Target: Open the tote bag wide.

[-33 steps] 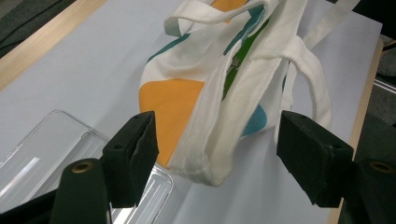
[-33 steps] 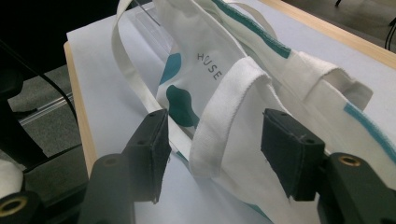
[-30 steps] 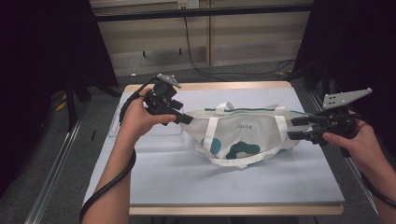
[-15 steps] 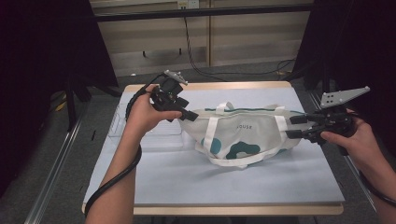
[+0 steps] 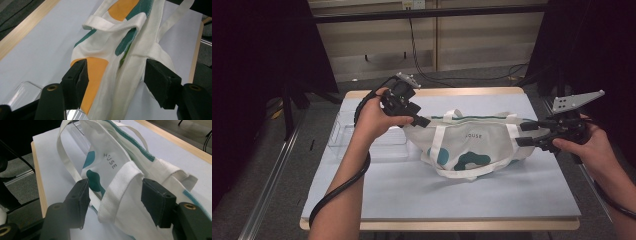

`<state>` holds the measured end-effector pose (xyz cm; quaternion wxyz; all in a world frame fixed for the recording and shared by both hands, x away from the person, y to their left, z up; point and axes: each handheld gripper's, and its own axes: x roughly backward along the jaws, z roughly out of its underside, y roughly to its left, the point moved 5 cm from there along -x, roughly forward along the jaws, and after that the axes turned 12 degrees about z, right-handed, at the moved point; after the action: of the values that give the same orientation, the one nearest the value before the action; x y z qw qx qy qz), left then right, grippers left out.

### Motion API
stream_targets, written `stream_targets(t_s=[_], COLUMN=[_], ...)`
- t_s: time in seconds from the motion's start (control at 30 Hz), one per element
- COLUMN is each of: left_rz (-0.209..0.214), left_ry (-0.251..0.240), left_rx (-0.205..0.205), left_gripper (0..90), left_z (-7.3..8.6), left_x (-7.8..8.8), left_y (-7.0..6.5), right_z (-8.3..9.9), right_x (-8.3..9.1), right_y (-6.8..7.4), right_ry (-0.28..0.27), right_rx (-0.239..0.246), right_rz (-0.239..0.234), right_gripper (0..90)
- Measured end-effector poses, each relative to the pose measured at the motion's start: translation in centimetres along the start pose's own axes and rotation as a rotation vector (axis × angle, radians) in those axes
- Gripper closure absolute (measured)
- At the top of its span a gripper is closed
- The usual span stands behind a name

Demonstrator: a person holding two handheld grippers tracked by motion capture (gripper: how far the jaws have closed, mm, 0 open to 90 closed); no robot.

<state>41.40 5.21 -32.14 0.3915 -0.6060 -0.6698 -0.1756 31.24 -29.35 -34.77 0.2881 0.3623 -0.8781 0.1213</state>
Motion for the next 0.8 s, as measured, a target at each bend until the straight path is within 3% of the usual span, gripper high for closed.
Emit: stream_targets(t_s=[0.8], left_rz=[0.016], left_ry=[0.02], left_rx=[-0.029], left_gripper=[43.0], left_z=[-1.3], left_x=[-1.5], left_y=[0.1], right_z=[-0.8], right_x=[-1.0], right_y=[-0.1], right_ry=[-0.007], right_rx=[0.023], right_rz=[0.018], right_gripper=[38.7])
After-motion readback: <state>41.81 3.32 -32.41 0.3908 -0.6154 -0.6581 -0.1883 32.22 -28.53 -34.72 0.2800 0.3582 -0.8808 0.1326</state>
